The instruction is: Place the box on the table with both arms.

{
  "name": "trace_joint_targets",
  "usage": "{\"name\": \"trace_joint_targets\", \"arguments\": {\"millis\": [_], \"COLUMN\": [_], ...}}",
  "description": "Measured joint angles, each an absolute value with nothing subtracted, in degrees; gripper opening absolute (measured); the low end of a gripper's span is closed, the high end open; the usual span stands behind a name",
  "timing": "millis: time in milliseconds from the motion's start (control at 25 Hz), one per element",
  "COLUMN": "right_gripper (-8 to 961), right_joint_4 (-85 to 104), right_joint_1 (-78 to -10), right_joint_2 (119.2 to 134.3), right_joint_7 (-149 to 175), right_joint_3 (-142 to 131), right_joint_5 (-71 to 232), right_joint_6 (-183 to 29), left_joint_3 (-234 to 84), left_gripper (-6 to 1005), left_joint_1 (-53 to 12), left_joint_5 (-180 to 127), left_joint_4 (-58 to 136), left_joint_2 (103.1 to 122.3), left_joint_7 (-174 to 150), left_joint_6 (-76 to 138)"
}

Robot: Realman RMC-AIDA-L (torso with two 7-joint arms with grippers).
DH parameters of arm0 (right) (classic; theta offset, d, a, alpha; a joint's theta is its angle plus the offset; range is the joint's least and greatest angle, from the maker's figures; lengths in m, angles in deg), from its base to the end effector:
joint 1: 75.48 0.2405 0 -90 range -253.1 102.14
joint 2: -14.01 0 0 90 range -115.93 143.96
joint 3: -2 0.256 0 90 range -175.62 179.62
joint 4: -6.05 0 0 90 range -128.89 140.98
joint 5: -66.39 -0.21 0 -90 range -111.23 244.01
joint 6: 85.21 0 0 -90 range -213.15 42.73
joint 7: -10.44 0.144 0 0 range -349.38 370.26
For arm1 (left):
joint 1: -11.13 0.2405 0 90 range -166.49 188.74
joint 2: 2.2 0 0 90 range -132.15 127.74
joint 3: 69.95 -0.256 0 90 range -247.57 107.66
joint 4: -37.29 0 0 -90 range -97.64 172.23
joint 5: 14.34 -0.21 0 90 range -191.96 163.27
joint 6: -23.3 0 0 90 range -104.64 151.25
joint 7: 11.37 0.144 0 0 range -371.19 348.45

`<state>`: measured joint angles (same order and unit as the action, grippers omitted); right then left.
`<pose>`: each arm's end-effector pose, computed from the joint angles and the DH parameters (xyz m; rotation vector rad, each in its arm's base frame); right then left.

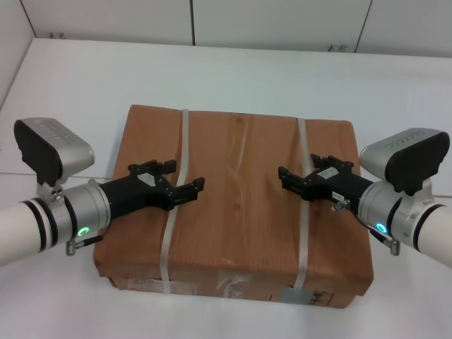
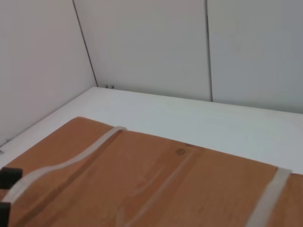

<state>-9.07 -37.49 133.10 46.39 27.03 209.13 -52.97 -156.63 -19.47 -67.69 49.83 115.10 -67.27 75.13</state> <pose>0.2791 0.3496 -0.1300 -2.2404 0.9041 0.3946 -0.3058 0.3388 -0.0779 -2.3742 -0.7947 -0.5148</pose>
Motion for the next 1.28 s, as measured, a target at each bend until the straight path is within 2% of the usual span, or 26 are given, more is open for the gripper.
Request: {"name": "trace_joint_targets", "arguments": {"millis": [40,160,240,600,720,800,1000,1160,1280], "right_gripper": [707,736,755,753,752,752,752,753,755], "right_joint_4": [-9.1,-9.0,-8.7,-6.1,-2.3,1.9,11.0,14.9,17.7], "right_joint_1": [-37.6,-38.0,-38.2,-41.7,-43.2,-43.6,-43.0,-40.0,-37.8], "right_joint_2": [133.1,133.1,133.1,133.1,132.9,132.76,132.63,132.44,132.38], "right_joint_7": [46.4,46.3,46.3,46.1,46.0,45.5,44.1,49.6,52.7], "right_joint_3": [27.2,28.0,28.5,31.5,30.8,29.6,25.6,19.1,13.9], "right_joint_5": [209.1,209.1,209.1,209.2,210.0,212.0,218.6,219.5,219.5], "right_joint_6": [-53.0,-52.9,-52.9,-43.8,-33.1,-23.0,-0.4,5.3,7.4], "left_joint_3": [-156.6,-156.6,-156.6,-156.6,-156.6,-156.8,-157.3,-157.3,-157.3], "left_gripper": [687,749,749,748,748,747,747,746,746], "left_joint_1": [-19.4,-19.3,-19.3,-17.4,-14.6,-13.5,-13.5,-13.9,-14.0], "left_joint_5": [-67.5,-67.0,-66.9,-65.2,-62.8,-62.8,-66.5,-69.8,-70.0], "left_joint_4": [49.8,49.9,49.9,51.1,53.0,53.6,53.7,53.7,53.6], "left_joint_2": [115.07,114.98,114.97,114.67,113.86,112.65,110.4,108.75,108.38], "left_joint_7": [-67.2,-67.0,-67.0,-66.1,-62.4,-60.1,-58.1,-58.7,-59.1], "left_joint_6": [75.4,75.5,75.5,79.7,89.0,97.4,109.7,116.4,118.0]}}
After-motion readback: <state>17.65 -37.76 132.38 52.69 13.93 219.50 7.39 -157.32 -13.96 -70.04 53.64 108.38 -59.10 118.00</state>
